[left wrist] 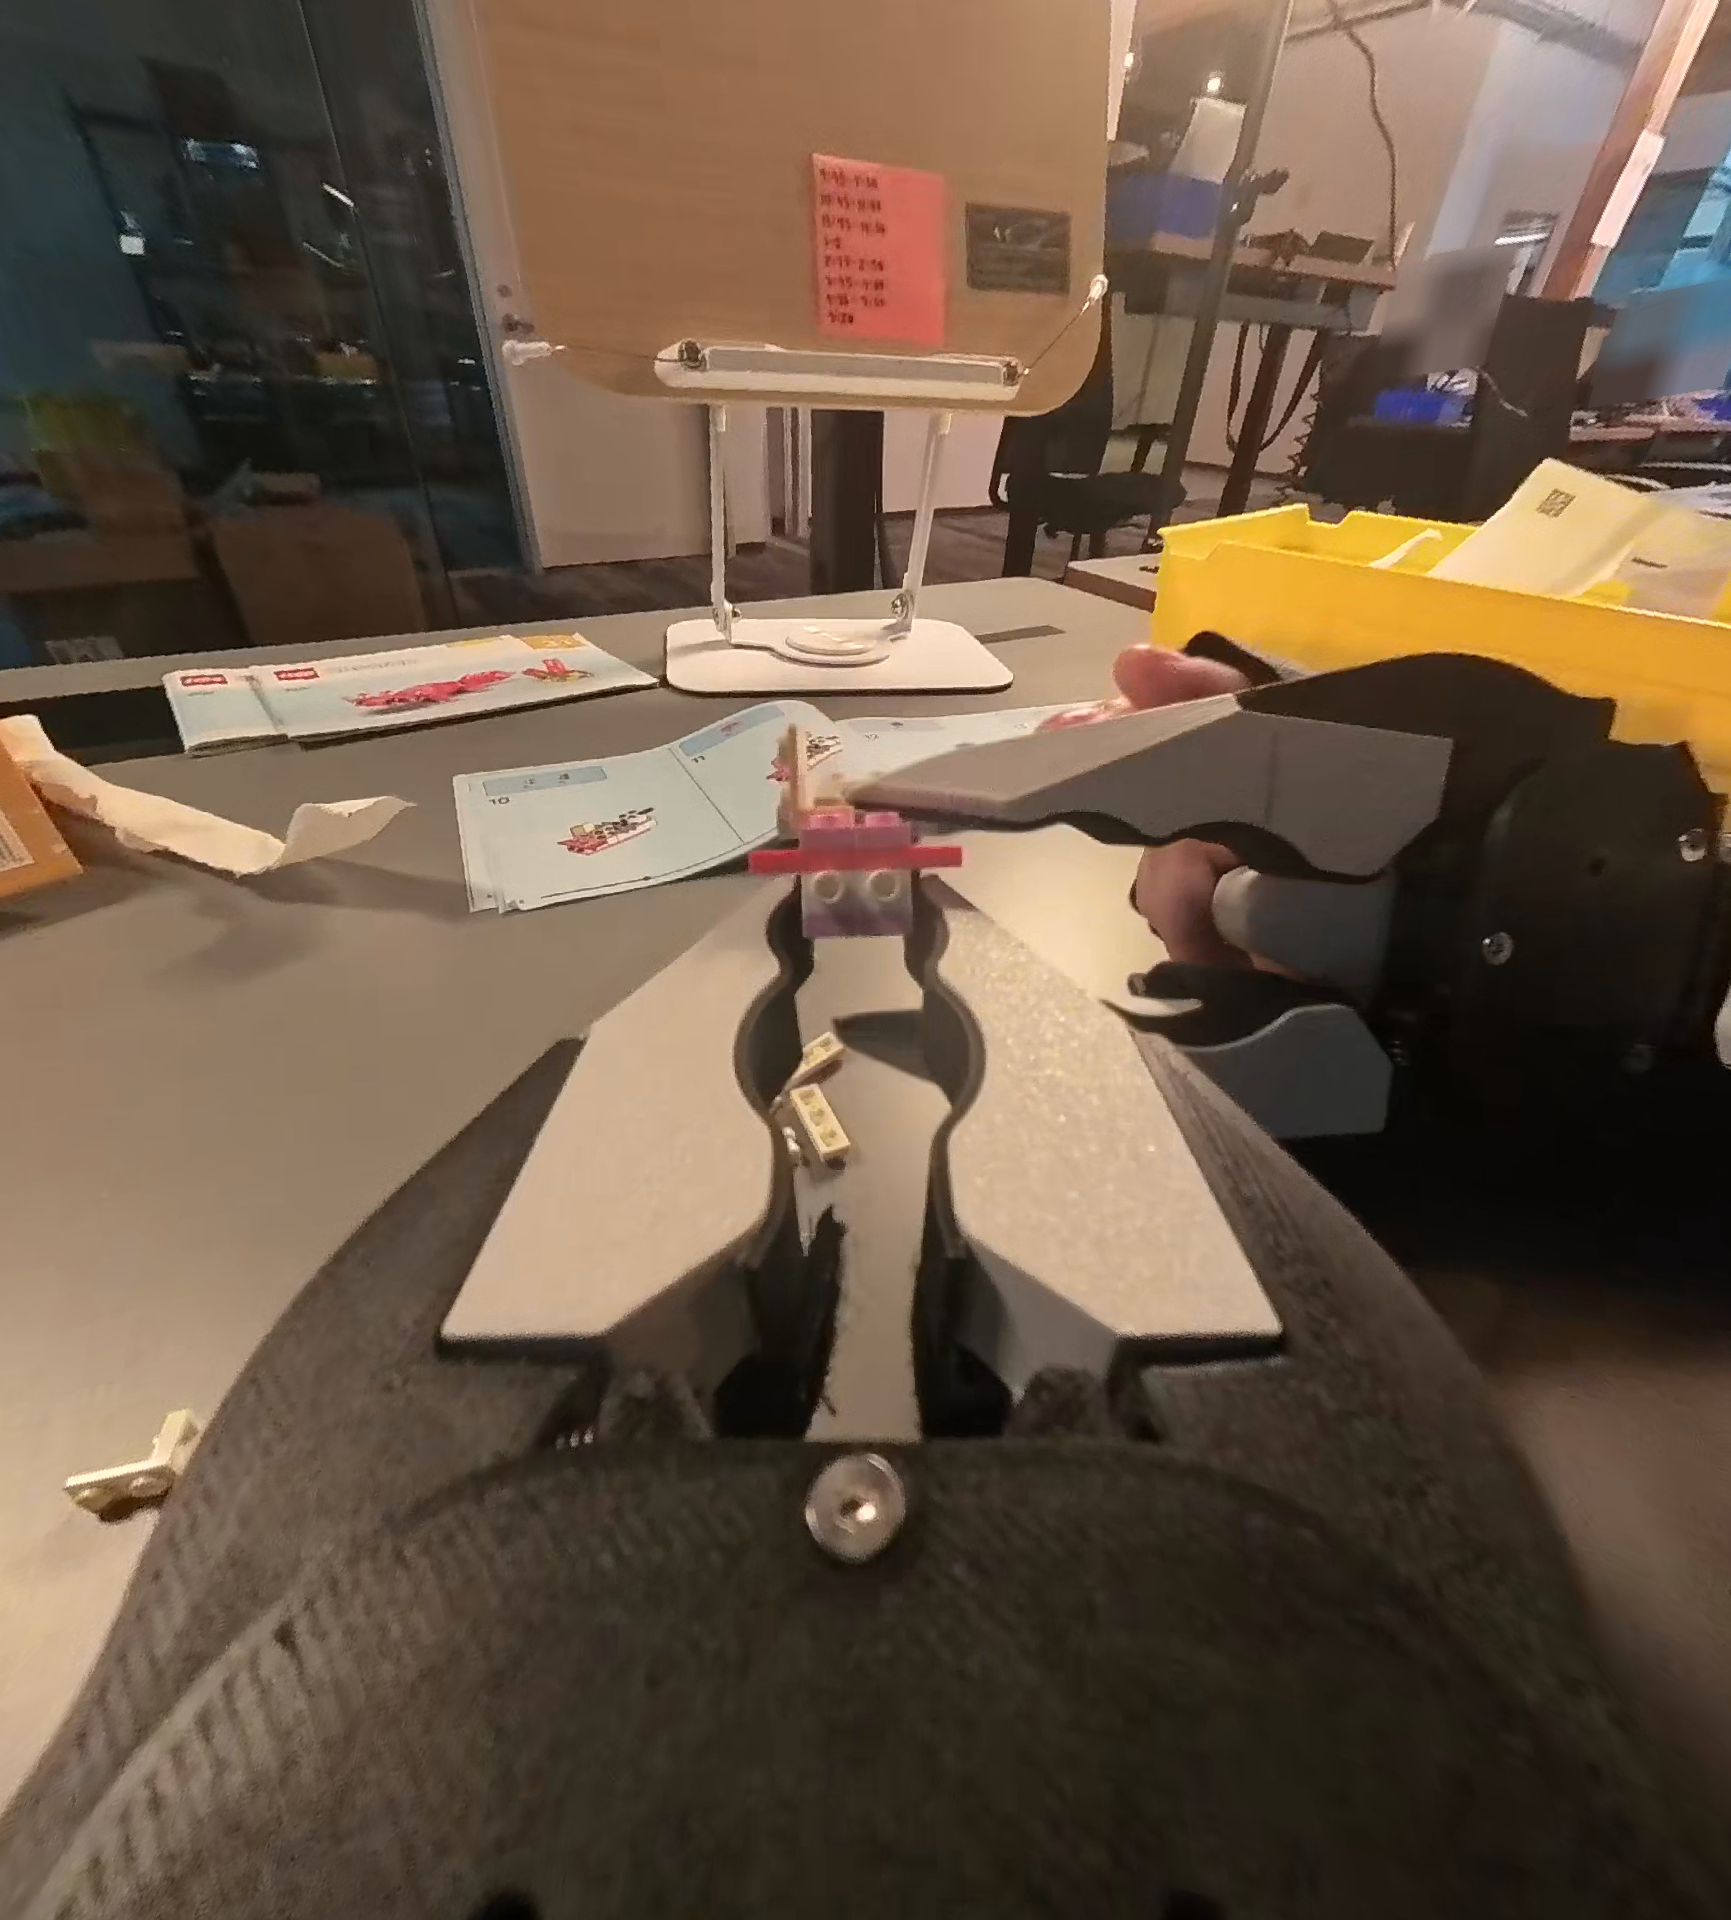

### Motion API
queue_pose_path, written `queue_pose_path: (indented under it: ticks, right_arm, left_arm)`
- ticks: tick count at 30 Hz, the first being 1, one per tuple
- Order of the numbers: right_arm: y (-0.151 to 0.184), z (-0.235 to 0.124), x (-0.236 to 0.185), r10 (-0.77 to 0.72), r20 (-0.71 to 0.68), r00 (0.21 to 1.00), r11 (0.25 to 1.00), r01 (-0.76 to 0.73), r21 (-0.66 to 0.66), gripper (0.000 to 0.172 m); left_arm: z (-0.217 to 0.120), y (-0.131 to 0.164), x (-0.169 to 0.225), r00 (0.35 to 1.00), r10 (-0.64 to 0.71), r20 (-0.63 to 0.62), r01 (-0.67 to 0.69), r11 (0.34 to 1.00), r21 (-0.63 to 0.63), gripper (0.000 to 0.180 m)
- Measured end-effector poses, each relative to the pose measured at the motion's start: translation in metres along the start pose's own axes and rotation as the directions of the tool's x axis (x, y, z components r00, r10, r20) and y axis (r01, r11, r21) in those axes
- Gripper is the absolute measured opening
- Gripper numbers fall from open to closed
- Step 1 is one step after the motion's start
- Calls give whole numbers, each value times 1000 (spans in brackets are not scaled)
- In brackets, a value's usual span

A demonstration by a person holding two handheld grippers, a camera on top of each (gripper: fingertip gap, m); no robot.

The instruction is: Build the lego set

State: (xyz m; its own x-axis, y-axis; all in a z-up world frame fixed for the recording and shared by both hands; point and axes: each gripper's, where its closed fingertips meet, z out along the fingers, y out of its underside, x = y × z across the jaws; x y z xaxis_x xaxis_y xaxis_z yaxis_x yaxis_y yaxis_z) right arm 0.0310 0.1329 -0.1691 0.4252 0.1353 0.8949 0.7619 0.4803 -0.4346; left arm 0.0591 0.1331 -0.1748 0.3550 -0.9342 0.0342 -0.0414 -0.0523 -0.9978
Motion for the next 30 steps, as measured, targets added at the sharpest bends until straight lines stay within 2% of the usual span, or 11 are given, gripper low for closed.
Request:
queue_pose_path:
  ticks: [8, 13, 15, 30]
  right_arm:
    - [2, 1, 1, 48, 1, 999, 999, -48, -3, 27]
    - [4, 3, -2, 72, 29, 997, 997, -72, -14, 38]
    - [3, 1, 0, 61, 16, 998, 998, -60, -7, 30]
    - [3, -4, 3, 73, 45, 996, 997, -72, -24, 23]
  left_arm:
    - [1, 4, 1, 1000, -19, -16, 19, 999, -30, 15]
    - [2, 6, 3, 1000, -3, -12, 2, 999, -47, 15]
    - [2, 7, 5, 1000, 11, -20, -12, 998, -54, 15]
    - [0, 2, 13, 996, -13, -83, 12, 1000, -13, 15]
